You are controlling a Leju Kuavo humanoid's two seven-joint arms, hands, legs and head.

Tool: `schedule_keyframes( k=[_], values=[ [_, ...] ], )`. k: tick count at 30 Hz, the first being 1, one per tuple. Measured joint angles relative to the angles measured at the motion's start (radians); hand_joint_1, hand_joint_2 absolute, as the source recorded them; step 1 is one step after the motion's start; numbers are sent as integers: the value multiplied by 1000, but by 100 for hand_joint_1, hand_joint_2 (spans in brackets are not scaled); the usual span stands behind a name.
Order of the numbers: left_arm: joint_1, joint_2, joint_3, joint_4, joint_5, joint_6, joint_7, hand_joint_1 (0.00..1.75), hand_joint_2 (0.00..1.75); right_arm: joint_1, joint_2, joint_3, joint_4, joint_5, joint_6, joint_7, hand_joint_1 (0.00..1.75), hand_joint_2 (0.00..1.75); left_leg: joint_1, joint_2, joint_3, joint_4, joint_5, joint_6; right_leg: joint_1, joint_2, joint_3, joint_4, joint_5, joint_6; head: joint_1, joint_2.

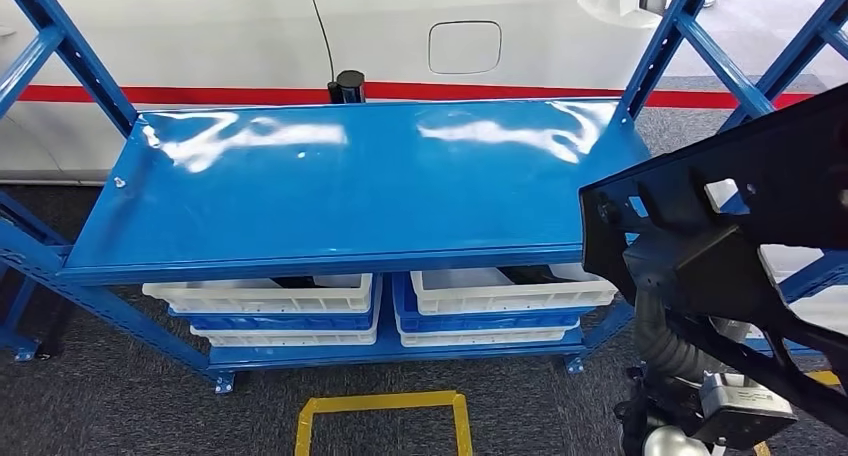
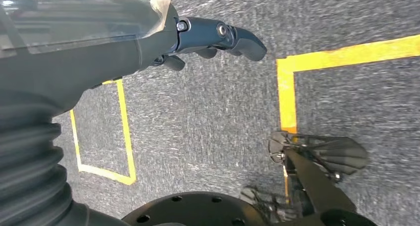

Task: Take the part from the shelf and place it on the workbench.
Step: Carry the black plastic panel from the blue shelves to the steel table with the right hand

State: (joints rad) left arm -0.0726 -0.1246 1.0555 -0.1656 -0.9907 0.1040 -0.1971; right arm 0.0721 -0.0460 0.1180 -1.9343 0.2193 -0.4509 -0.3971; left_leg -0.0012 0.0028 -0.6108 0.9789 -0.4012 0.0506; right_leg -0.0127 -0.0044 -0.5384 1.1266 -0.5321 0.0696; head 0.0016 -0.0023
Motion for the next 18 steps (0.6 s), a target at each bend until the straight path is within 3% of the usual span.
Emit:
schedule_keyframes(
  k=[1, 3, 5, 6, 8, 10, 11, 12, 13, 15, 17, 18],
  values=[
    [0, 0, 1, 0, 0, 0, 0, 0, 175, -1, 0, 0, 0, 0, 0, 0, 175, 175, -1, -1, -7, 2, 8, -5, 2, 1, 56, -83, 2, -4, 0, 0],
    [0, -1, 2, 0, 0, -1, 0, 0, 175, -1, 0, 1, -1, 0, 0, 0, 175, 175, -4, -2, -13, 3, 22, -15, 7, 3, 109, -176, -8, -19, -1, 0],
    [1, -1, 3, 0, 0, -2, 0, 0, 175, -1, 1, 1, -2, 1, 0, -1, 175, 175, -5, -3, -16, 2, 35, -26, 6, 3, 101, -181, -1, -34, -3, 0],
    [2, 0, 3, 0, 0, -2, 0, 0, 175, -1, 1, 0, -2, 1, 1, -1, 175, 175, -3, -4, -22, 8, 27, -32, 2, 1, 93, -180, 6, -43, -4, 0],
    [4, 0, 3, 0, 0, -2, 0, 0, 175, 0, 3, 0, -3, 2, 1, -1, 175, 175, 1, -6, -46, 67, -43, -44, -7, -2, 73, -180, 26, -62, -8, 0],
    [4, 0, 3, 0, 0, -2, 0, 0, 175, 1, 5, 0, -3, 2, 2, 0, 175, 175, 4, -6, -81, 193, -143, -55, -5, -5, 52, -177, 46, -68, -13, 0],
    [4, 1, 3, 0, -1, -2, 0, 0, 175, 2, 5, 0, -3, 2, 2, -1, 175, 175, 6, -6, -91, 249, -168, -58, -4, -5, 41, -174, 55, -67, -13, 0],
    [4, 1, 3, 0, -1, -2, 0, 0, 175, 3, 5, 0, -3, 2, 2, -1, 175, 175, 7, -6, -88, 279, -169, -61, -4, -6, 29, -171, 62, -65, -13, 0],
    [4, 1, 3, -1, -2, -3, 0, 0, 175, 5, 5, 0, -3, 2, 2, -1, 175, 175, 8, -6, -68, 272, -152, -61, -3, -6, 17, -166, 69, -63, -14, 0],
    [4, 2, 3, -2, -2, -3, 0, 0, 175, 6, 6, 0, -4, 2, 2, 0, 175, 175, 11, -6, 21, 160, -110, -58, -4, -6, -4, -153, 77, -56, -14, 0],
    [3, 2, 3, -3, -2, -3, 0, 0, 175, 6, 6, 0, -7, 2, 1, 0, 175, 175, 9, -7, 99, 43, -103, -49, 0, -7, -18, -141, 84, -47, -14, 0],
    [2, 1, 3, -3, -2, -3, 0, 0, 175, 6, 6, 0, -8, 2, 1, -1, 175, 175, 6, -7, 113, 17, -108, -44, 1, -8, -23, -138, 88, -40, -14, 0]
  ],
)
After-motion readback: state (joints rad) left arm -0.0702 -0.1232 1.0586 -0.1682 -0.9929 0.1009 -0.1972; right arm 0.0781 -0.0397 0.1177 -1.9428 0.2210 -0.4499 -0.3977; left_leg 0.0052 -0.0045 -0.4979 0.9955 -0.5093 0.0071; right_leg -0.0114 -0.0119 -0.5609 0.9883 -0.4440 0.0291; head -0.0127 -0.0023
